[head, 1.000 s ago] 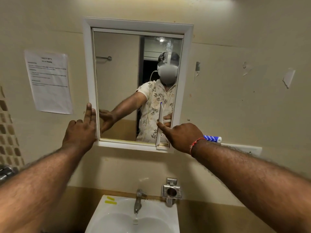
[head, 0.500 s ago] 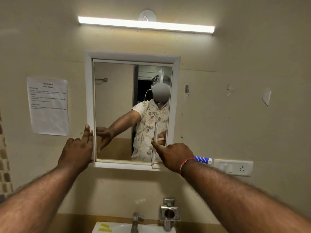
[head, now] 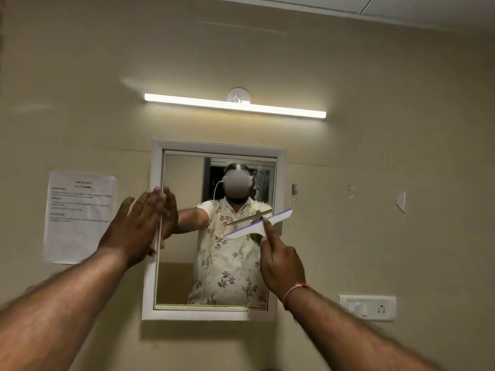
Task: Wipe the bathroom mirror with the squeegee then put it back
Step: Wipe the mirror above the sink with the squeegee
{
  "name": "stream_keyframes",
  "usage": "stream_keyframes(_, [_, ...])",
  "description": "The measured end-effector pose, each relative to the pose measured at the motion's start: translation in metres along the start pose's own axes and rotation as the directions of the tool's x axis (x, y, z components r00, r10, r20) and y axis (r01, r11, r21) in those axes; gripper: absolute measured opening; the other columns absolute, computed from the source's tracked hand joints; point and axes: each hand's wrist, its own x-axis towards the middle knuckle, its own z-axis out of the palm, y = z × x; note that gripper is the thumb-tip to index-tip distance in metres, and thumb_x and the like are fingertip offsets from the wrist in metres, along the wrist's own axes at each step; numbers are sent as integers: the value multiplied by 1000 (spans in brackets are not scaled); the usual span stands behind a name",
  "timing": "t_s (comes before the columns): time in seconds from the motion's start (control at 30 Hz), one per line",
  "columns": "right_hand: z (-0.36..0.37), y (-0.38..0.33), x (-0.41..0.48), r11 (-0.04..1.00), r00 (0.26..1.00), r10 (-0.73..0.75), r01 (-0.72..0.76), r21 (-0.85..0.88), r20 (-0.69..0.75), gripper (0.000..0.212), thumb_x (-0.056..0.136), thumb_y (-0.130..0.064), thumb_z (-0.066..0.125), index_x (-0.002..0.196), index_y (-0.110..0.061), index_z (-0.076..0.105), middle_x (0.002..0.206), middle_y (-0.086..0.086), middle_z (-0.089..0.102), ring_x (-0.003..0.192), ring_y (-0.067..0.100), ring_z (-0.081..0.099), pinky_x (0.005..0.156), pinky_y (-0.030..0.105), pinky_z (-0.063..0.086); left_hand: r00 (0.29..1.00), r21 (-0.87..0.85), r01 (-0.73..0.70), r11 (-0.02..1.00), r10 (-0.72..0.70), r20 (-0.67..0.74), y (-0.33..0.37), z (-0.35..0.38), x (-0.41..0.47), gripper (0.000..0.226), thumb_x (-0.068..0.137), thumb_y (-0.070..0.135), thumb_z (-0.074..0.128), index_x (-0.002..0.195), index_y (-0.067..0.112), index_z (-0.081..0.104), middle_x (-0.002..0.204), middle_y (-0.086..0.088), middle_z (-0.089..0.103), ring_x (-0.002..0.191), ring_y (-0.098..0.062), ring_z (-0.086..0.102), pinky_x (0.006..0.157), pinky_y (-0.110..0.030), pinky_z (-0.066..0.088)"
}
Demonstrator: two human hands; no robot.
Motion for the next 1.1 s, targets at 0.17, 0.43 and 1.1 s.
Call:
stream_keyframes(0.17, [-1,-54,32,991,996,29,-18,135,-85,51,112,-42,37,163,-45,36,89,0,74,73,16,67,73,45,62,996,-21,-66,998,65,-59,-15,-29,44,148,85,60,79,163,15,-38,182,-14,-19,167,-30,-22,137,-49,-5])
stream_keyframes(0.43, [-5,-120,98,979,986,46,-12,205,-162,51,113,-41,37,163,-33,40,79,-2,70,72,19,72,72,49,66,1000,113,-17,993,15,16,-52,-64,103,169,72,52,96,161,6,-40,171,-15,-44,166,-33,-25,138,-47,-5])
stream_keyframes(1.1, [15,-141,147,987,971,114,-86,138,-209,31,116,-31,39,135,-20,60,103,4,69,98,23,70,85,38,60,999,86,8,996,-11,39,-66,-45,119,187,56,65,99,156,3,-46,172,-18,-39,165,-37,-26,139,-51,-1])
